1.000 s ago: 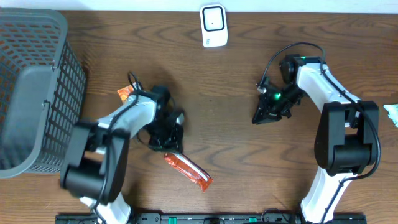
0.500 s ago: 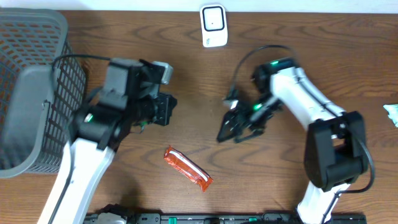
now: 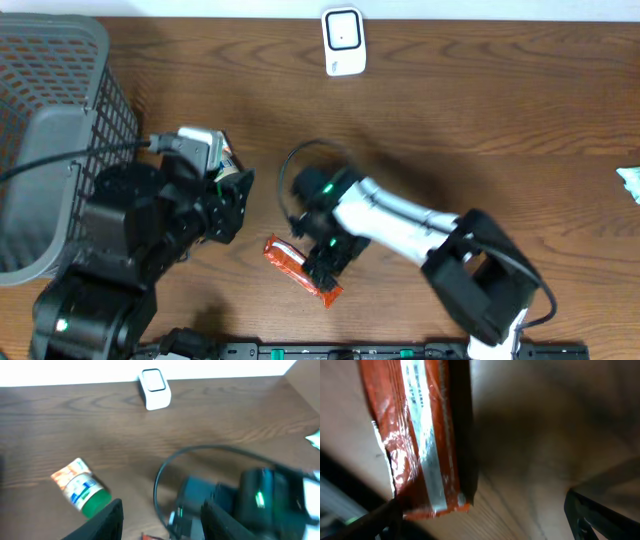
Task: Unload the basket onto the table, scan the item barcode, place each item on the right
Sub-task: 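Grasp the red Top bar with the right gripper, then lift the red Top bar with the right gripper toward the white scanner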
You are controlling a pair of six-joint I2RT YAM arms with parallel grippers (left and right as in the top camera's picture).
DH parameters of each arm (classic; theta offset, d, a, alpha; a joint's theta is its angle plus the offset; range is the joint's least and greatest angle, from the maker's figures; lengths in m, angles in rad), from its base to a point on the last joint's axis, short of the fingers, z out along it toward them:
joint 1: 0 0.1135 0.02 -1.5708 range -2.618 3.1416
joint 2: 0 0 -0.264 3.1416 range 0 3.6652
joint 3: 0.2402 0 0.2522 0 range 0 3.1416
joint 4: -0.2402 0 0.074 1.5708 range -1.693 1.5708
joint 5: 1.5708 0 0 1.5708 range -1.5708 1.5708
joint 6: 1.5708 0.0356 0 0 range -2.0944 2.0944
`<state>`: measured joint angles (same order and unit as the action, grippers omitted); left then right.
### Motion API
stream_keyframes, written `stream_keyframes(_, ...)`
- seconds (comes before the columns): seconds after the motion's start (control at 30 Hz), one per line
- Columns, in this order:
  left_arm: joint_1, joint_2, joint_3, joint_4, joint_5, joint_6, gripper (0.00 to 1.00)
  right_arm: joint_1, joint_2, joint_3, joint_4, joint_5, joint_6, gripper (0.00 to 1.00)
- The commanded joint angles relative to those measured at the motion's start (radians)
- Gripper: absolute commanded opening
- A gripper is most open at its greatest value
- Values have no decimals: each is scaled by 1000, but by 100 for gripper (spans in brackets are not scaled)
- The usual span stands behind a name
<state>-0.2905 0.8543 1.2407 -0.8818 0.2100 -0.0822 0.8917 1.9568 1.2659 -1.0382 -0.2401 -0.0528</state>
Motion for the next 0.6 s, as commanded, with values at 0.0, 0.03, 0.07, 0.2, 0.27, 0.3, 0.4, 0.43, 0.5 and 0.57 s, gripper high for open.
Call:
stream_keyframes(0.0, 4, -12, 11, -27, -73, -2, 51, 110, -14, -4, 18, 256, 166, 99)
stream_keyframes(0.03, 4, -14, 11, -35, -74, -2, 52, 138, -14, -4, 20, 291, 188, 99)
stream_keyframes(0.07, 4, -14, 11, -40, -73, -2, 52, 165, -14, -4, 23, 317, 195, 99)
stream_keyframes(0.2, 4, -14, 11, -53, -73, -2, 52, 236, -13, -5, 42, 317, 194, 99)
stream_keyframes(0.27, 4, -14, 11, -56, -73, -2, 52, 253, -13, -8, 60, 317, 194, 97)
stream_keyframes(0.3, 4, -14, 11, -57, -73, -2, 52, 255, -10, -8, 69, 316, 195, 93)
stream_keyframes(0.4, 4, -14, 11, -65, -73, -2, 52, 250, 0, -10, 94, 317, 194, 76)
stream_keyframes(0.43, 4, -14, 11, -69, -73, -2, 52, 247, 3, -10, 97, 317, 194, 69)
stream_keyframes(0.5, 4, -14, 11, -84, -73, -2, 53, 237, 15, -11, 105, 317, 186, 54)
stream_keyframes(0.57, 4, -14, 11, -98, -73, -2, 53, 230, 25, -12, 108, 320, 186, 20)
